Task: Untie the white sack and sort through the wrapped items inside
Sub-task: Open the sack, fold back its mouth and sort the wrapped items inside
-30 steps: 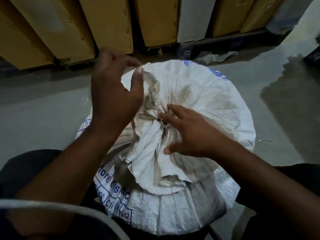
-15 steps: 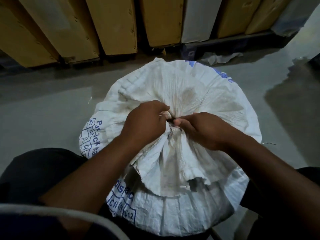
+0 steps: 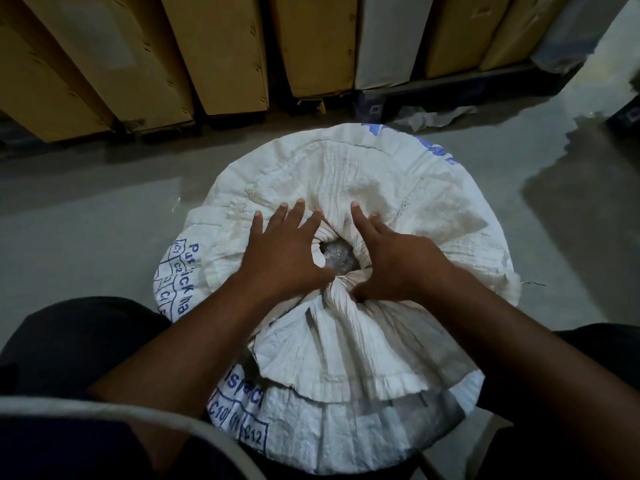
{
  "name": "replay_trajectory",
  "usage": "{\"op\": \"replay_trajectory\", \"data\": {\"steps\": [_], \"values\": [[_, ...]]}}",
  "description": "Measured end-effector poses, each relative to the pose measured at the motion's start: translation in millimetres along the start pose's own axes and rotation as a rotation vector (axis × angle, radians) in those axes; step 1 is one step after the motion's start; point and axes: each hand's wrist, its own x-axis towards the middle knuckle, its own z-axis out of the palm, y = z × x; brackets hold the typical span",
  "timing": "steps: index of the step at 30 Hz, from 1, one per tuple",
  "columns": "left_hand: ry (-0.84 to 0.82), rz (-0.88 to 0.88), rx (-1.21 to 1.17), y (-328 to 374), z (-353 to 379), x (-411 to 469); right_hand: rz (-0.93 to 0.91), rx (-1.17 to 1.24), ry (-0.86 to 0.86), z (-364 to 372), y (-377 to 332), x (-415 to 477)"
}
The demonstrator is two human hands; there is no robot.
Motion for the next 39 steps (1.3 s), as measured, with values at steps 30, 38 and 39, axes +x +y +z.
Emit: {"op": "replay_trajectory", "data": {"steps": [30,38,39], "values": [[-0.038,0.098,-0.009,-7.4,6.0,0.0,-0.064,0.065,0.014,13.0,1.0,6.4],[0.135,0.233,0.013,0.7,-3.0,6.2,-0.251,0.165,0.119,-2.0,-3.9,1.8],[0.158,0.206,0.03,-0.6,-0.9,5.2,-0.21,0.123,0.086,-3.5,-1.1,0.5]]}}
